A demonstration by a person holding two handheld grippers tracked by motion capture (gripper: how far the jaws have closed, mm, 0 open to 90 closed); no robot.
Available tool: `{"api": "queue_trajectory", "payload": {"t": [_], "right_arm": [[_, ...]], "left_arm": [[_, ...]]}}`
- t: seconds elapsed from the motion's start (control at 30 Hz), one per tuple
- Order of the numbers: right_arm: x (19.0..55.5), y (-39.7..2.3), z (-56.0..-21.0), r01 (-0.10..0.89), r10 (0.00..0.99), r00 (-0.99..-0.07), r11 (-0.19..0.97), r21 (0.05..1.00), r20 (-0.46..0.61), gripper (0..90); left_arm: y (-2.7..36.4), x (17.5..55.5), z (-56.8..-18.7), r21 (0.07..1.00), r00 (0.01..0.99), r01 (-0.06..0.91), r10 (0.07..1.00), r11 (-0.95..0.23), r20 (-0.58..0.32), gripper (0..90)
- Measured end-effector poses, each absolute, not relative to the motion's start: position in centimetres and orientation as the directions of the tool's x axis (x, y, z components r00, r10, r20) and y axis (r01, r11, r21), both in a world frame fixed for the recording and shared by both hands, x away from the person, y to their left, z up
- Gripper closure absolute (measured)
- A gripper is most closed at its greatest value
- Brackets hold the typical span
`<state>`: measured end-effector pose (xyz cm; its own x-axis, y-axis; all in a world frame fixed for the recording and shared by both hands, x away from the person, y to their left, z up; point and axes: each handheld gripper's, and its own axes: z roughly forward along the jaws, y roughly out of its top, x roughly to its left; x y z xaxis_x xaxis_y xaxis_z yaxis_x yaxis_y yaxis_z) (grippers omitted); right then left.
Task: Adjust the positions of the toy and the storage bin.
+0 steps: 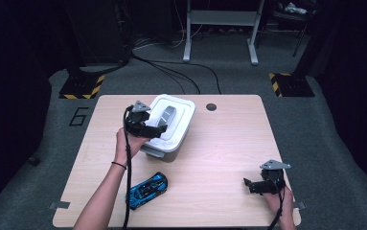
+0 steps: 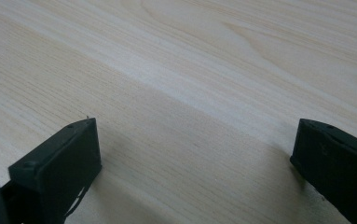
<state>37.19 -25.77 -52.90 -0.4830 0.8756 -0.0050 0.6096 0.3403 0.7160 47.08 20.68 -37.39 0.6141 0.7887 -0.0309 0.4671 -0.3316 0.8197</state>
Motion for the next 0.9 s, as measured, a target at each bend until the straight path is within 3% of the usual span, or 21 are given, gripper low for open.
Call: {"api": "queue_trajectory", "payload": {"t": [0.3,0.9], "right_arm": [[37.2,-25.8,-52.9,0.61,0.876,-0.483,0.34,0.716,-0.005,0.3],[37.2,-25.8,-52.9,0.61,0.876,-0.483,0.34,0.716,-0.004,0.3]], "left_arm": [[22.7,44.4,-37.4,0.799,0.607,0.48,0.795,-0.363,-0.004,0.5],[26.5,38.4,-40.0,0.802,0.595,0.468,0.803,-0.372,0.025,0.0]]}}
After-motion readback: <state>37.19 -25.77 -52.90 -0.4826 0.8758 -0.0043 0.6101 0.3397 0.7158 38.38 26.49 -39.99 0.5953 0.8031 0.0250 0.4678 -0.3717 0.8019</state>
